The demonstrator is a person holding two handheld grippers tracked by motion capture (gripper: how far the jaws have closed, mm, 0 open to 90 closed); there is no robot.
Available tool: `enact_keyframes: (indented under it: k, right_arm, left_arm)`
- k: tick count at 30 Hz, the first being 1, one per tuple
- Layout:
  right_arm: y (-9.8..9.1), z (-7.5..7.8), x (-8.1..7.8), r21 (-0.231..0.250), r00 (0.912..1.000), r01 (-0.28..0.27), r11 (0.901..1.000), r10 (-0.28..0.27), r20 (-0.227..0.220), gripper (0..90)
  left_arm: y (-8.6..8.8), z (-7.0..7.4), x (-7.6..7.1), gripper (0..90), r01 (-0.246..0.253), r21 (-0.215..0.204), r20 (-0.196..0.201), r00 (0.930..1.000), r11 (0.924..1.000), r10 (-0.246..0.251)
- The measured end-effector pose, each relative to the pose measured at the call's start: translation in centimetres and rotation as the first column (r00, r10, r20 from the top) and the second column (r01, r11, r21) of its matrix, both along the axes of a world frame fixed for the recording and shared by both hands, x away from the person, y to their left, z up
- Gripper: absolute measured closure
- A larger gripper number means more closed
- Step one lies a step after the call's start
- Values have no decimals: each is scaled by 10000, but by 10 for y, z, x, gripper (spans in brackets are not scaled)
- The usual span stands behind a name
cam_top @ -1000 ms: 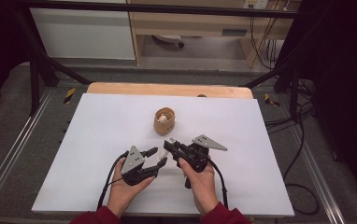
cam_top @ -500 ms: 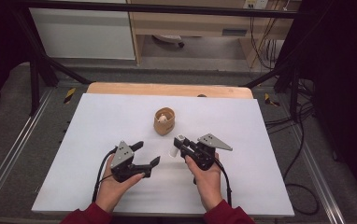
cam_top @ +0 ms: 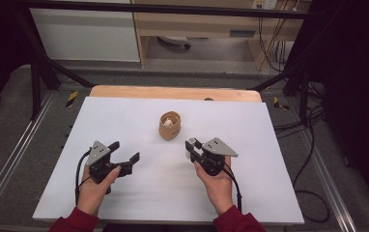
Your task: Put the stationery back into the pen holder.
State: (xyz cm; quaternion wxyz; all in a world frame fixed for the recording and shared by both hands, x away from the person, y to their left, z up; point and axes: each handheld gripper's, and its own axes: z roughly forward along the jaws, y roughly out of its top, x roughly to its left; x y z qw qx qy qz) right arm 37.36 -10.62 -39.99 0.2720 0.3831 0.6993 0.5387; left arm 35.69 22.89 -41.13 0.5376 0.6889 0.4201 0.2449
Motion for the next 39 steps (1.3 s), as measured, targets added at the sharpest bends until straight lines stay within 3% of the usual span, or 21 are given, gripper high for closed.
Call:
enact_keyframes:
  k: [3, 12, 17, 21, 25, 32, 39]
  right_arm:
    - [3, 0, -1, -483, 9995, -21, 9988, 36, 314, 709]
    - [5, 2, 1, -1258, 9975, -40, 9920, 129, 700, 709]
    - [5, 5, 3, -1121, 9974, 4, 9937, 77, 721, 709]
    - [6, 6, 8, -852, 9991, -112, 9963, 147, 402, 709]
    - [8, 11, 13, -1108, 9993, -252, 9935, 283, 263, 708]
    - [4, 19, 28, -1277, 9975, -636, 9898, 593, -378, 709]
    - [-3, 30, 49, -743, 9960, -412, 9964, 350, -827, 708]
  left_arm:
    - [5, 0, -3, 95, 14, -46, -9, 10000, 10000, -14]
    - [8, -3, 2, 93, -124, -1, -34, 9999, 9999, 124]
    - [11, -4, 5, 93, -379, 66, -14, 9993, 9993, 379]
    - [13, -6, 6, 93, -459, 178, -78, 9989, 9988, 461]
    - [13, -6, 6, 93, -453, 108, -83, 9989, 9989, 454]
    - [12, -6, 7, 56, -421, 89, -94, 9991, 9991, 422]
    - [11, -6, 8, 49, -381, 43, -118, 9992, 9993, 382]
